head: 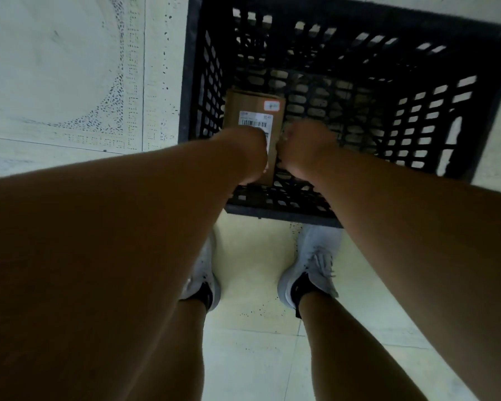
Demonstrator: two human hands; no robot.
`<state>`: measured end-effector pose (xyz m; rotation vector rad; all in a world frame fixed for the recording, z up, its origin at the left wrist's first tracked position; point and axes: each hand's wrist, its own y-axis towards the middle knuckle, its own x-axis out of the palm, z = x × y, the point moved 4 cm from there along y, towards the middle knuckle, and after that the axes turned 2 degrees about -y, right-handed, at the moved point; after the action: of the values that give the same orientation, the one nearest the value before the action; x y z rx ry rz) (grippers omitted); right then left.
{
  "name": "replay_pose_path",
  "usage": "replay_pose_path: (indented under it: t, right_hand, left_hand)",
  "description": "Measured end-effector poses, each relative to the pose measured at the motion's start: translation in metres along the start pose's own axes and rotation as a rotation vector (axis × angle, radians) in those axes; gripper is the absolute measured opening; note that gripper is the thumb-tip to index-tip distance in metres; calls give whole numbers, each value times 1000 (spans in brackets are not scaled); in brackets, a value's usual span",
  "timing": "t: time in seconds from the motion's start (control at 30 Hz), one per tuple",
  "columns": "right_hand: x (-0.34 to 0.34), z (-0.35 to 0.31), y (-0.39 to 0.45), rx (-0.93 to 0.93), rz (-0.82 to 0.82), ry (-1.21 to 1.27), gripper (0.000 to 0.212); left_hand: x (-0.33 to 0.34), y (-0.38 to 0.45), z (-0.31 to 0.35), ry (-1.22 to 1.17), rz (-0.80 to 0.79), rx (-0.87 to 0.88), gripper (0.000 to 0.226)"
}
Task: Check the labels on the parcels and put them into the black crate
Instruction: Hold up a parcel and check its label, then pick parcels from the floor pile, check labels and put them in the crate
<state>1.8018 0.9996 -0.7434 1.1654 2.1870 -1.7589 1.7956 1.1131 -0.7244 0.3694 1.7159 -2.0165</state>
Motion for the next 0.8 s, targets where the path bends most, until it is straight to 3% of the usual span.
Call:
replay_pose_path:
  t: [0.07,0.17,0.23,0.4,0.47,0.6,0.8]
  right_hand:
    - [-32,-13,-40,-8,147,30,28]
    - [-84,-48,-121,-110,329,31,10]
    - [-118,-70,-181,-158,393,58,20]
    - [-213,-113,-343,-199,527,167,19]
    - [-249,-117,-415,-194,652,227,22]
    - [-297,-99,-542,-140,895,397,26]
    - [-334,-44,-685,-73,1185,626,30]
  left_hand:
    - [-30,-44,8,-112,166,15,43]
    - [-76,-129,22,-224,356,41,41]
    - [-113,-196,44,-250,441,132,38]
    - [-193,-357,98,-222,535,406,29]
    - [-220,-416,116,-211,586,494,30]
    - [-254,-520,157,-218,680,672,31]
    - [-266,-639,262,-65,680,1028,35]
